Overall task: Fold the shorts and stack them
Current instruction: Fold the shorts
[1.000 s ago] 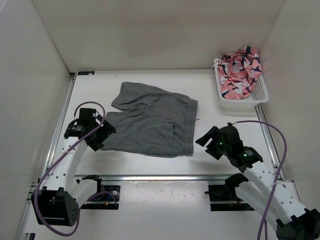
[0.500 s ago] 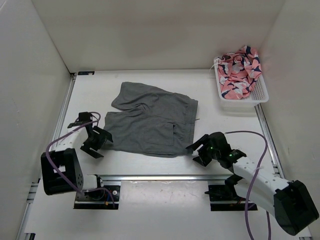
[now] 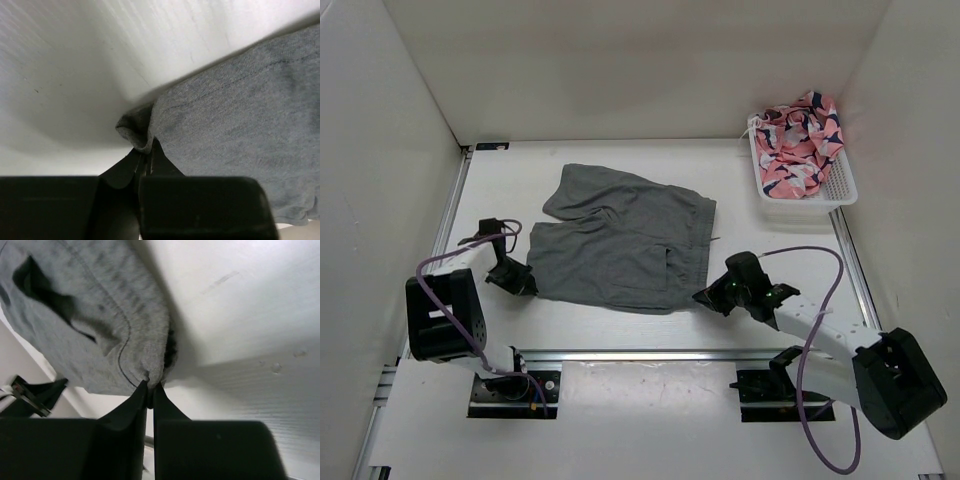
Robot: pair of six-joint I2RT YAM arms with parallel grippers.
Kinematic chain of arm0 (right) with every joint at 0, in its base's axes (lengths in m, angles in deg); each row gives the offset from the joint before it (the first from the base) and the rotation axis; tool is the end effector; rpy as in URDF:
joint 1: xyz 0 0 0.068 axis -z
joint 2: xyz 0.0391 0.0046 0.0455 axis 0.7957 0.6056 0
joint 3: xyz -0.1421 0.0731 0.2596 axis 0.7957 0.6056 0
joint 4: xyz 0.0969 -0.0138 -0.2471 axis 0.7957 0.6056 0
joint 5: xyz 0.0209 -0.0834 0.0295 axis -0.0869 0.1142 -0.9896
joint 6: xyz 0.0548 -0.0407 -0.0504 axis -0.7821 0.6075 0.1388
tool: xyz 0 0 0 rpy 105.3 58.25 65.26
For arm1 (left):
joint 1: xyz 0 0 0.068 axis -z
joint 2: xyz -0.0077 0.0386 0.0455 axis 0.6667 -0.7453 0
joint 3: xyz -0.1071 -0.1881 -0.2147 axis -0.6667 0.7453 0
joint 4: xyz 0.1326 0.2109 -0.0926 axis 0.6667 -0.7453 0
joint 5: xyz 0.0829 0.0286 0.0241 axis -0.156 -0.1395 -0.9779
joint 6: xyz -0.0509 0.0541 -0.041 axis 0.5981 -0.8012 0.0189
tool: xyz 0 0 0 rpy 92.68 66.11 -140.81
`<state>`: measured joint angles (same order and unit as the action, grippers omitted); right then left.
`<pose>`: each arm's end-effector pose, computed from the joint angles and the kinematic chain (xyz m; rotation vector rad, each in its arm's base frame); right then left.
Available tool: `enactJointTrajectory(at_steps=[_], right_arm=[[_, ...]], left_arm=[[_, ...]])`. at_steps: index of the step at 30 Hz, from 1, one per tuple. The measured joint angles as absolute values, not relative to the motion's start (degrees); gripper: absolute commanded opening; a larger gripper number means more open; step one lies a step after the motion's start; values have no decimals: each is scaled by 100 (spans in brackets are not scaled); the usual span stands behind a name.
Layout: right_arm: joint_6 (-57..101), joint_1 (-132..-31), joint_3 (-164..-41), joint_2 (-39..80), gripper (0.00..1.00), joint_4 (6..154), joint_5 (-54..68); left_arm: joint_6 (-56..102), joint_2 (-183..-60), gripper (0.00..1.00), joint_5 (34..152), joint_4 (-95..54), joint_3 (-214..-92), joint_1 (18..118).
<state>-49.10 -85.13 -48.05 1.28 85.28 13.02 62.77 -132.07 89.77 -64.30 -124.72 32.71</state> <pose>0.1771 0.1150 0.1496 0.9892 2.4040 0.8674 0.2380 0.0315 0.1398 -1.5270 2.6573 -0.1839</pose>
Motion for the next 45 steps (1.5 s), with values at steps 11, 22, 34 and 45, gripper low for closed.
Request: enactJointTrajectory(at_steps=[11, 22, 34, 45], right_arm=[[-4336, -8550, -5229, -1485, 0, 10510, 1724], [-4089, -8554, -5843, -2560, 0, 12314, 2004], [-3214, -8589, -7338, -1776, 0, 12296, 2570], [-3376, -8591, -6434, -3065, 0, 13090, 2183]], left_arm=[[6205, -11393, 10, 9012, -6806, -12337, 3267], [6312, -9821, 10, 9298, -8244, -12883, 3371], [6045, -10239, 10, 9182, -8449, -14317, 3395], [6041, -9349, 10, 9307, -8937, -13167, 3406]])
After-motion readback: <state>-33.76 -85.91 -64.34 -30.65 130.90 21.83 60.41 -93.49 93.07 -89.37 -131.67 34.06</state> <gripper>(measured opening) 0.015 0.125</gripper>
